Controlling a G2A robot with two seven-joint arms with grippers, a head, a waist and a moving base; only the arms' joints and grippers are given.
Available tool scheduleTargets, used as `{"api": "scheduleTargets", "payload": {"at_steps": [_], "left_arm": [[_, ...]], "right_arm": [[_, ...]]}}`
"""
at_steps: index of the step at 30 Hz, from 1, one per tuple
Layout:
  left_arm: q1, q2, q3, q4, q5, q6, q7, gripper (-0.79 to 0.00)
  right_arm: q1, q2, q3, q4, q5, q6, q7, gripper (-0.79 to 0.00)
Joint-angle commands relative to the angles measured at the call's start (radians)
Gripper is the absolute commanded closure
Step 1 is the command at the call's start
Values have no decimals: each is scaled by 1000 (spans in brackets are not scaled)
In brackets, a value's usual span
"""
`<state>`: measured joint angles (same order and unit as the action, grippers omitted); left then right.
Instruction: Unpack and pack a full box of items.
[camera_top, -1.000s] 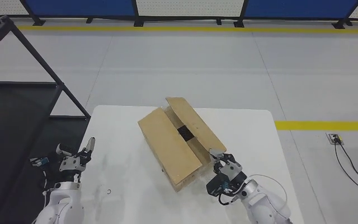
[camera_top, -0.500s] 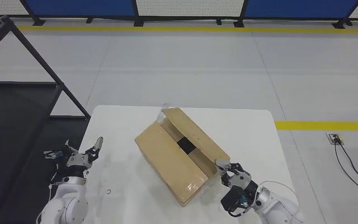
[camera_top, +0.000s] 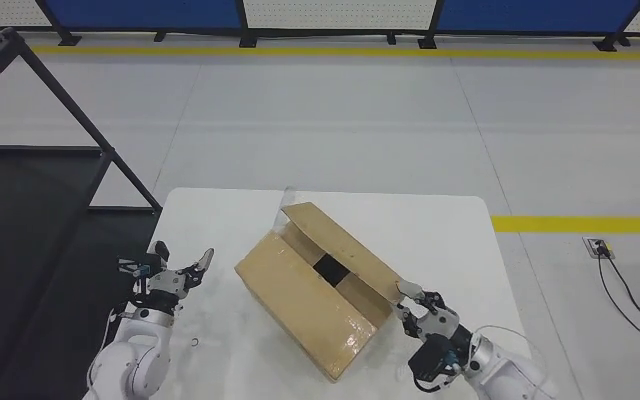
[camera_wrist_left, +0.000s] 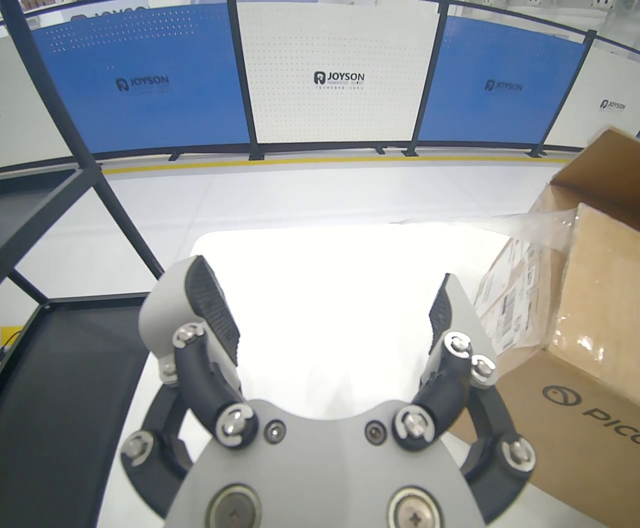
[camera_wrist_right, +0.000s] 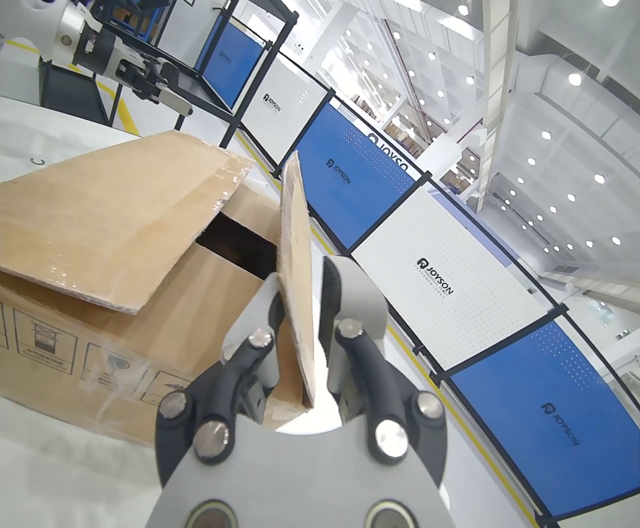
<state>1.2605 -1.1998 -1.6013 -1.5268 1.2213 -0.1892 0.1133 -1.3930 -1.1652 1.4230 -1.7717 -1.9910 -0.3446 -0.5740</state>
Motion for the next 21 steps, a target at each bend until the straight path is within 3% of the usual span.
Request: {"api": "scheduleTargets", "payload": {"at_steps": [1, 9, 14, 21], "left_arm": [[2, 0, 1, -2, 1, 0, -2, -785], [-41, 0, 56, 51, 83, -33, -16, -785], [-73, 0, 97, 92, 134, -72, 2, -785], [-76, 4, 117, 107, 165, -135, 30, -785]], "right_arm": [[-20, 4, 21, -1, 20, -8, -7, -785], [-162, 30, 136, -5, 74, -130, -138, -785], [-248, 39, 133, -45, 67, -178, -197, -785], [-236, 24, 12, -66, 138, -173, 25, -785]]}}
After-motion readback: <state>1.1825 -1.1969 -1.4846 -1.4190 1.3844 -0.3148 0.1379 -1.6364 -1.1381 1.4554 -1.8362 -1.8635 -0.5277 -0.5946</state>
